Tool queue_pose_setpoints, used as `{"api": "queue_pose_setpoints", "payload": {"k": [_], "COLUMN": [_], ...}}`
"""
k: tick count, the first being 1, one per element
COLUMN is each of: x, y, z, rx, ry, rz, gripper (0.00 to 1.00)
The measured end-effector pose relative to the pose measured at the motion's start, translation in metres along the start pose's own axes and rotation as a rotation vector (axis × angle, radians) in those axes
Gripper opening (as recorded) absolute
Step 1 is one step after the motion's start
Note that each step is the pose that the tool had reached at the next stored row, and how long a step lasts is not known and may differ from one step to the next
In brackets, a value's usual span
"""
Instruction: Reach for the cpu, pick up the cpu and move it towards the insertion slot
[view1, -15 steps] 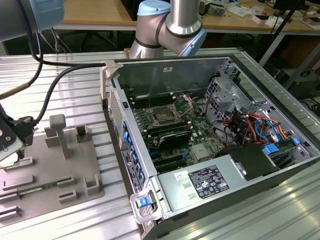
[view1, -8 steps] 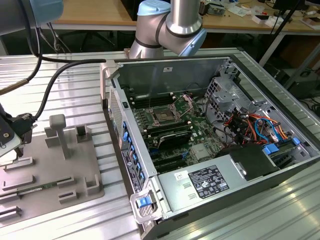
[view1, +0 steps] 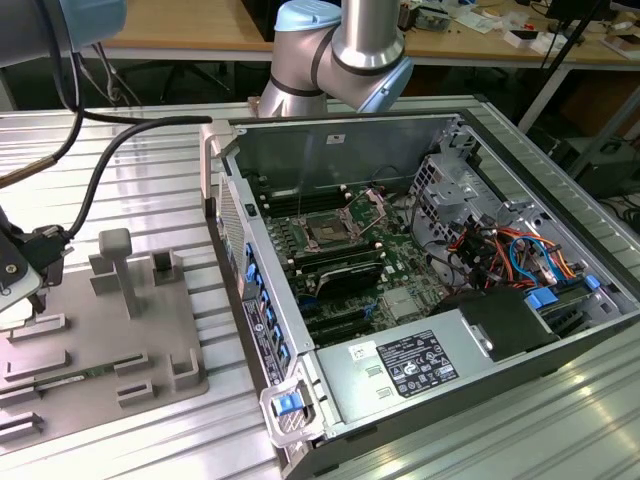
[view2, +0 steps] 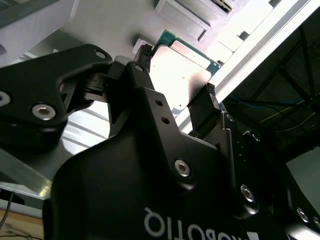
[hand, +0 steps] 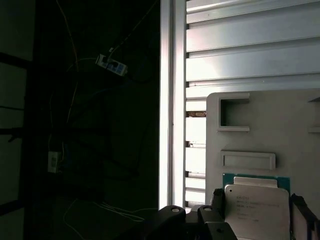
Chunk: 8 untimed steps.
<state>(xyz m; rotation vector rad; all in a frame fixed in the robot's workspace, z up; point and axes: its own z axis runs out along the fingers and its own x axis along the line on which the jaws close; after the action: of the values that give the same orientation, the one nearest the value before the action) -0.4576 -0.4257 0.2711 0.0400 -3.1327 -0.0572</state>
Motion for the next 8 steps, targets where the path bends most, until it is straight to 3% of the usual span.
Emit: {"api": "queue_pose_setpoints", "payload": {"k": [8], "x": [0.0000], "y": [0.0002], "z": [-0.0036], "rx": [0.0000], "ry": [0.0000], "rz": [0.000], "gripper": [0.55]}}
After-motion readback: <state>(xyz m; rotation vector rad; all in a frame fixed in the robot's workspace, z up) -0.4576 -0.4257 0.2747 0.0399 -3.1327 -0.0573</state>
